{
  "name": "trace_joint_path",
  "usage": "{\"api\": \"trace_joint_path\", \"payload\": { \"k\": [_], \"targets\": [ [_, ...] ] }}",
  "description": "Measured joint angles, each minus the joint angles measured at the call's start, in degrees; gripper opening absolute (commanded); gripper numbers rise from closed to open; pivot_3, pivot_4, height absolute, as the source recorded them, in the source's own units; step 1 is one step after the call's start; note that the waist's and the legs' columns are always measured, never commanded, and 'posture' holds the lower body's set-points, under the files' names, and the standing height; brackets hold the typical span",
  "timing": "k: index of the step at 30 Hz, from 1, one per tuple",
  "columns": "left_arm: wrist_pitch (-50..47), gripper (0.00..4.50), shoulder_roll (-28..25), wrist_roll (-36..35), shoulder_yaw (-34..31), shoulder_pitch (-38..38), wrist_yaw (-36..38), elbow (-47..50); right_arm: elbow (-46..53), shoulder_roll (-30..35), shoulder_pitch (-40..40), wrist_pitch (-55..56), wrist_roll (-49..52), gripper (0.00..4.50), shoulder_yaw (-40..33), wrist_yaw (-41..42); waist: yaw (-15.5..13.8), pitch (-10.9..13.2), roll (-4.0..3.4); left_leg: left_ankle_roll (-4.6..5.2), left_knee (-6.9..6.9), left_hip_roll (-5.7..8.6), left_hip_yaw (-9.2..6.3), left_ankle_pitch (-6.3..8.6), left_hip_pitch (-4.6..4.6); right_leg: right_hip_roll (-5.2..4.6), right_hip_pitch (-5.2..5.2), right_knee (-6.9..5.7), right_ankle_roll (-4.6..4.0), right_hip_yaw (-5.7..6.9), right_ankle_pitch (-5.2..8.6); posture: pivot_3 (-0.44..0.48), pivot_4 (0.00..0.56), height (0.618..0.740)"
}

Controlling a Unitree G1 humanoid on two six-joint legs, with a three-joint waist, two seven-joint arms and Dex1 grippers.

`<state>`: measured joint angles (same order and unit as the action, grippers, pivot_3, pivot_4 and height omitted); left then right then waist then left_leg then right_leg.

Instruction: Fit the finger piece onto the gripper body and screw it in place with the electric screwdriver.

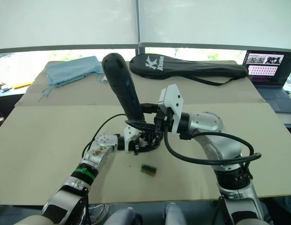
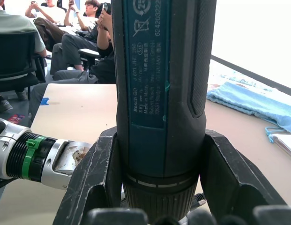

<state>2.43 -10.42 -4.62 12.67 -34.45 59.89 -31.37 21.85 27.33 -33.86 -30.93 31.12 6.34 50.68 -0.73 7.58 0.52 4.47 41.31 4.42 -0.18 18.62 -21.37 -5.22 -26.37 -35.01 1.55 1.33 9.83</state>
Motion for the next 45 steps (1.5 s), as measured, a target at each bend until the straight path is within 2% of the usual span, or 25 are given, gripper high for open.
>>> {"api": "trace_joint_path", "payload": {
  "k": [10, 26, 45],
  "targets": [
    [-0.02, 2.28, 0.02, 0.1, 0.08, 0.05, -0.32, -0.04, -2.38, 2.22, 0.47, 3.6, -1.37, 1.9, 1.84, 2.03, -0.02, -0.01, 0.0, 0.0, 0.0, 0.02, 0.0, 0.0, 0.16, -0.01, 0.15, 0.02, 0.0, 0.0, 0.0, 0.0, 0.15, 0.736],
    [-0.03, 2.28, -0.04, 0.14, 0.25, 0.05, -0.58, -0.1, -3.72, 3.7, -3.21, -1.85, -0.46, 1.9, 2.72, 1.79, -0.09, -0.09, -0.02, 0.01, 0.0, 0.01, -0.02, 0.0, 0.22, -0.18, 0.2, 0.01, 0.0, -0.14, 0.0, 0.0, 0.15, 0.736],
    [-0.02, 2.28, -0.02, 0.12, 0.27, -0.05, -0.53, -0.33, -3.89, 5.58, -4.1, -1.8, -0.01, 1.9, 1.48, 4.19, -0.1, -0.09, -0.01, 0.01, -0.01, 0.01, -0.02, 0.0, 0.21, -0.18, 0.18, 0.02, 0.0, -0.37, 0.0, 0.0, 0.15, 0.736]
  ]
}}
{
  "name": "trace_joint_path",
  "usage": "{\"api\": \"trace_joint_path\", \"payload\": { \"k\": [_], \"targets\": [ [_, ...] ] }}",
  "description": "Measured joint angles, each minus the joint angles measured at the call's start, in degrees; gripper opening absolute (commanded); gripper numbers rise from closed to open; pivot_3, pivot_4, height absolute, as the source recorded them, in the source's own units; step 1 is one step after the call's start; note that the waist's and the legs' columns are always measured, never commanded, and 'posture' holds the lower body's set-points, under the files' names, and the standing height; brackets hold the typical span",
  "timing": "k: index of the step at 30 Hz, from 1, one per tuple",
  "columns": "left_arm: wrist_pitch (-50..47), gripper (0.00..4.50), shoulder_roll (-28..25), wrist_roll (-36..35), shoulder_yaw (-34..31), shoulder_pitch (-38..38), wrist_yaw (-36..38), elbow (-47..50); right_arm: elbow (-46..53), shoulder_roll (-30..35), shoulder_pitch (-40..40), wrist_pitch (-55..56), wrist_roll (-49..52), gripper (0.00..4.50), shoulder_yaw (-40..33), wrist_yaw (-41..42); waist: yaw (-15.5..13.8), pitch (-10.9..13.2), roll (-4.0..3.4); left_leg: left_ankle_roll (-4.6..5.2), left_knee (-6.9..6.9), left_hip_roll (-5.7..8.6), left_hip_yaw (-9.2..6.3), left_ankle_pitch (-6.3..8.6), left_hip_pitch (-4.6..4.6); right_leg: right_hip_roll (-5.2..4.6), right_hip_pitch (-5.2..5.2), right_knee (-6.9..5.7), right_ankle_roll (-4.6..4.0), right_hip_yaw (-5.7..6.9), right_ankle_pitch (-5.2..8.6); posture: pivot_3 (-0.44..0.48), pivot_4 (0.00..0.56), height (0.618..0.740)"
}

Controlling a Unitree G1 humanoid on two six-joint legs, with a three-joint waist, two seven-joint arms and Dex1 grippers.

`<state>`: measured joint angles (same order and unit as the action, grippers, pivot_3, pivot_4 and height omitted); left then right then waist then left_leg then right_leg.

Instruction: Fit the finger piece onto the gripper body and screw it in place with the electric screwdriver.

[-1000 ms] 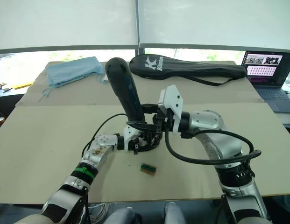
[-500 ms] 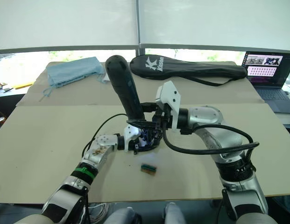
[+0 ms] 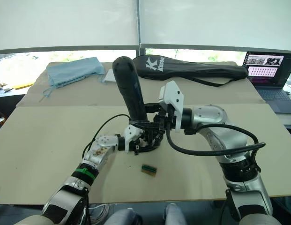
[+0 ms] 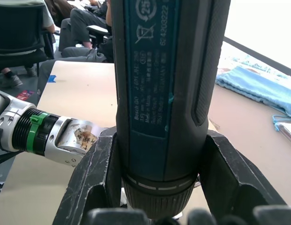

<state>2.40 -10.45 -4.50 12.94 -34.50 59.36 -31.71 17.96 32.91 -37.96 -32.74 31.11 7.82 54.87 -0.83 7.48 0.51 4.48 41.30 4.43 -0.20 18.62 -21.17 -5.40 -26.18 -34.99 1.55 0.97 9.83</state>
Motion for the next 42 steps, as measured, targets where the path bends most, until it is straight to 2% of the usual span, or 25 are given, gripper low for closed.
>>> {"api": "trace_joint_path", "payload": {
  "k": [5, 10, 17, 19, 20, 22, 26, 29, 32, 35, 38, 42],
  "targets": [
    [0.24, 2.28, 0.07, -0.2, -0.11, -0.18, 0.71, 0.1, -0.29, -1.81, -0.92, -0.41, 2.24, 1.9, -1.53, -0.19, 0.06, 0.04, 0.01, 0.0, 0.0, 0.0, 0.0, 0.0, -0.17, -0.01, -0.18, -0.01, 0.0, -0.01, 0.0, 0.0, 0.15, 0.736],
    [0.24, 2.28, 0.19, -0.15, -0.07, -0.21, 0.89, 0.07, 2.19, -3.08, -5.58, -0.35, 6.58, 1.9, -4.84, -0.17, 0.11, 0.06, 0.0, -0.02, -0.01, 0.0, -0.01, -0.01, -0.38, 0.06, -0.4, -0.04, 0.0, 0.29, 0.0, 0.0, 0.15, 0.736],
    [0.21, 2.28, 0.24, -0.07, -0.03, -0.2, 0.48, 0.03, 5.38, -2.54, -5.55, -2.69, 13.52, 1.9, -6.47, 0.09, 0.14, 0.06, -0.01, -0.02, 0.01, 0.0, 0.0, -0.01, -0.37, 0.0, -0.35, -0.02, 0.0, 0.35, 0.0, 0.0, 0.15, 0.736],
    [-0.96, 3.32, -0.04, -0.2, -0.07, -0.01, 0.2, 0.74, 5.73, -0.91, -4.94, -5.44, 16.28, 1.9, -7.17, -0.11, 0.05, 0.06, 0.0, -0.01, 0.01, 0.0, -0.03, -0.01, -0.38, -0.04, -0.33, -0.02, 0.0, 0.34, 0.0, 0.0, 0.15, 0.736],
    [-2.92, 3.7, -0.62, -0.94, -0.25, 1.2, 0.38, 3.38, 6.38, 1.86, -3.58, -9.15, 19.79, 1.9, -8.47, -0.21, 0.04, 0.06, 0.0, -0.01, 0.01, -0.01, -0.14, 0.0, -0.42, -0.1, -0.28, -0.02, 0.0, 0.25, 0.0, 0.0, 0.15, 0.736],
    [-5.75, 4.5, -3.5, -2.55, -0.98, 3.38, 1.09, 8.3, 6.08, 5.63, -2.18, -15.2, 25.58, 1.9, -10.96, -1.5, 0.16, 0.08, 0.02, 0.0, -0.02, -0.02, -0.15, 0.0, -0.47, -0.12, -0.32, -0.01, 0.0, 0.11, 0.0, 0.0, 0.15, 0.736],
    [-14.71, 4.5, -13.05, -7.9, -4.34, 10.05, 4.23, 23.54, 1.65, 14.13, -1.44, -29.31, 40.36, 1.9, -17.1, -7.51, 0.63, 0.09, 0.01, -0.03, -0.13, -0.12, -0.11, -0.01, -0.45, -0.12, -0.43, 0.05, -0.01, -0.06, 0.0, 0.0, 0.15, 0.736],
    [-23.28, 4.5, -21.87, -15.01, -9.0, 15.61, 6.85, 36.42, -5.61, 20.98, 1.31, -39.12, 45.5, 1.9, -19.83, -12.87, 0.38, 0.1, 0.02, -0.03, -0.32, -0.19, -0.09, 0.0, -0.3, -0.14, -0.26, 0.17, -0.05, -0.07, 0.02, 0.0, 0.15, 0.736],
    [-31.45, 4.5, -29.83, -22.7, -15.56, 18.44, 8.72, 45.3, -14.5, 24.63, 4.94, -47.46, 44.92, 1.9, -19.52, -16.65, -0.04, 0.12, -0.01, 0.06, -0.36, -0.19, -0.01, 0.05, -0.28, -0.23, -0.21, 0.23, -0.06, -0.08, 0.03, 0.0, 0.15, 0.736],
    [-36.67, 4.5, -35.34, -27.96, -20.98, 19.58, 9.3, 49.62, -21.87, 25.59, 6.89, -51.66, 39.75, 1.9, -17.29, -18.84, -0.13, 0.15, -0.06, 0.07, -0.34, -0.19, 0.07, 0.06, -0.28, -0.22, -0.19, 0.24, -0.06, -0.08, 0.03, 0.0, 0.15, 0.736],
    [-37.65, 4.5, -38.39, -29.55, -23.52, 21.16, 9.56, 51.2, -28.77, 24.8, 7.41, -51.83, 33.13, 1.9, -14.84, -20.22, 0.15, 0.18, -0.11, 0.05, -0.36, -0.18, 0.15, 0.04, -0.24, -0.17, -0.2, 0.23, -0.05, -0.1, 0.03, 0.0, 0.15, 0.736],
    [-37.77, 4.5, -39.58, -29.78, -24.69, 22.77, 8.8, 51.48, -33.52, 22.95, 7.87, -48.75, 24.67, 1.9, -11.26, -19.82, 0.26, 0.21, -0.16, -0.02, -0.37, -0.19, 0.15, 0.0, -0.21, -0.08, -0.21, 0.21, -0.05, -0.11, 0.03, 0.0, 0.15, 0.736]
  ]
}}
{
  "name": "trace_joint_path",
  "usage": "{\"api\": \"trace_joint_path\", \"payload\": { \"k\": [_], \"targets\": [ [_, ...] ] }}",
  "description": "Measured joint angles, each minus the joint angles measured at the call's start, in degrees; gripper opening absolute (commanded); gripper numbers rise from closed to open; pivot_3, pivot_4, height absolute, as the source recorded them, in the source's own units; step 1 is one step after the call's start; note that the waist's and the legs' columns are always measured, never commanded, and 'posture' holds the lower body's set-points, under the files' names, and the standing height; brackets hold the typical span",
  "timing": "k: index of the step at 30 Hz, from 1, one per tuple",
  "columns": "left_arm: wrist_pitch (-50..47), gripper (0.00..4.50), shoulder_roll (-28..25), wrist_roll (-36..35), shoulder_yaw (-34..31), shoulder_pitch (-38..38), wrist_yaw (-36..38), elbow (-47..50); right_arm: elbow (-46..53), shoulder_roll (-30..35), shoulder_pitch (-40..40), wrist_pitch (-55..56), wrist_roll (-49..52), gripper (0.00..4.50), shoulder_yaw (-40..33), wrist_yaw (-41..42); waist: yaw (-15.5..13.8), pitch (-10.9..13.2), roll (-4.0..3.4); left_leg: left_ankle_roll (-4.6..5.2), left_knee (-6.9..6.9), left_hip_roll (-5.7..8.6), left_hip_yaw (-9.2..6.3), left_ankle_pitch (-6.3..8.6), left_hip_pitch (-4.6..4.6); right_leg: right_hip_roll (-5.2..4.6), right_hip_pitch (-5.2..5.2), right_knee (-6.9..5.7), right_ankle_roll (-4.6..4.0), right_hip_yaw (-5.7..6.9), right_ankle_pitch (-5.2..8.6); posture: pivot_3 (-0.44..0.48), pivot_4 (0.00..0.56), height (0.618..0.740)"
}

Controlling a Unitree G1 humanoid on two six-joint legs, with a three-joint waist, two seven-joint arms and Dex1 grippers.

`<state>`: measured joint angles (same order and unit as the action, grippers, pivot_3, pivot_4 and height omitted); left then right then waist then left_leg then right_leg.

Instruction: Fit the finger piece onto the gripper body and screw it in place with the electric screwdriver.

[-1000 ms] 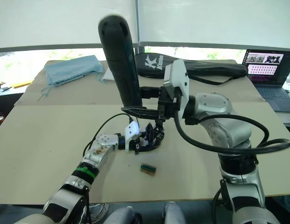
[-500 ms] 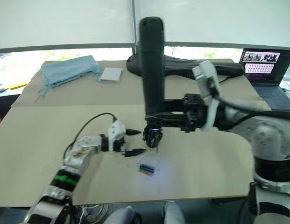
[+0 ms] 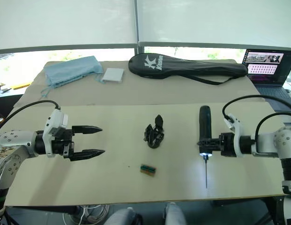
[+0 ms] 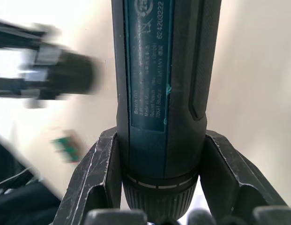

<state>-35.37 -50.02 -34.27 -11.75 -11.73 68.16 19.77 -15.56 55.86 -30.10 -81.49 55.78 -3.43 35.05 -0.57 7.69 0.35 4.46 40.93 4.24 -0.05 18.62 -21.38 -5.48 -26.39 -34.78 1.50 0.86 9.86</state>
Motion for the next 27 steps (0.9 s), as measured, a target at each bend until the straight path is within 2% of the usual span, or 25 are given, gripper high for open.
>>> {"api": "trace_joint_path", "payload": {
  "k": [3, 4, 8, 9, 13, 17, 19, 21, 27],
  "targets": [
    [0.02, 4.5, -0.26, -0.01, -0.55, 1.14, -0.51, 1.05, -1.19, -0.6, 0.58, 3.39, -4.0, 1.9, 1.4, 2.83, 0.05, 0.0, -0.01, 0.0, 0.0, 0.0, 0.02, 0.0, 0.04, 0.01, 0.03, 0.01, 0.0, -0.02, 0.0, 0.0, 0.15, 0.736],
    [0.0, 4.5, -0.32, -0.01, -0.56, 1.5, -0.72, 1.26, -1.05, -0.54, 1.04, 4.79, -5.24, 2.94, 1.69, 4.16, 0.04, 0.0, 0.0, 0.0, 0.0, 0.0, 0.0, 0.0, 0.12, 0.03, 0.13, 0.03, 0.0, 0.0, 0.0, 0.0, 0.15, 0.736],
    [-0.27, 4.5, -1.18, -0.81, -0.73, 2.92, -1.29, 1.97, 1.0, 0.58, 3.38, 11.62, -9.79, 4.26, 1.68, 8.31, -0.29, 0.0, 0.0, 0.09, 0.05, 0.01, 0.0, 0.05, 0.18, 0.0, 0.28, 0.16, 0.02, 0.01, -0.01, 0.0, 0.15, 0.736],
    [-0.28, 4.5, -1.75, -0.98, -0.88, 3.26, -1.28, 1.93, 1.94, 1.44, 4.59, 13.73, -10.82, 4.46, 1.66, 9.47, -0.42, 0.0, 0.0, 0.09, 0.05, 0.01, -0.01, 0.06, 0.19, 0.0, 0.28, 0.16, 0.02, 0.03, -0.01, 0.0, 0.15, 0.736],
    [-0.89, 4.5, -4.57, -1.8, -2.55, 5.31, -0.61, 1.39, 9.6, 8.36, 13.27, 25.48, -15.47, 4.46, -0.73, 18.58, -0.61, 0.07, -0.12, 0.05, -0.01, 0.02, 0.0, 0.03, 0.17, 0.09, 0.15, 0.11, 0.05, 0.05, 0.0, 0.0, 0.15, 0.736],
    [-2.32, 4.5, -8.94, -3.29, -7.8, 8.63, 2.82, -1.07, 13.63, 16.46, 23.52, 44.23, -20.71, 4.46, -10.96, 34.5, -0.12, 0.23, -0.37, -0.02, -0.05, -0.04, 0.05, 0.0, 0.26, 0.2, 0.19, 0.1, 0.08, 0.11, 0.02, 0.0, 0.15, 0.736],
    [-2.1, 4.5, -11.27, -3.63, -10.56, 11.4, 5.66, -1.99, 10.51, 19.19, 26.76, 51.99, -23.36, 4.46, -15.83, 41.2, 0.13, 0.26, -0.35, -0.02, -0.09, -0.09, 0.14, 0.0, 0.36, 0.22, 0.29, 0.16, 0.07, 0.09, 0.04, 0.0, 0.15, 0.736],
    [-1.6, 4.5, -12.83, -3.44, -12.64, 13.46, 7.89, -3.84, 3.81, 19.71, 26.47, 57.62, -25.63, 4.46, -19.76, 44.47, 0.27, 0.27, -0.34, -0.02, -0.1, -0.09, 0.21, 0.0, 0.42, 0.21, 0.32, 0.19, 0.07, 0.09, 0.04, 0.0, 0.15, 0.736],
    [0.89, 4.5, -12.98, -1.81, -13.35, 12.75, 8.97, -7.48, -5.53, 19.7, 22.93, 63.64, -28.67, 4.46, -19.75, 48.82, 0.25, 0.38, -0.51, -0.04, -0.12, -0.1, 0.21, 0.01, 0.43, 0.1, 0.28, 0.13, 0.04, -0.11, 0.03, 0.0, 0.15, 0.736]
  ]
}}
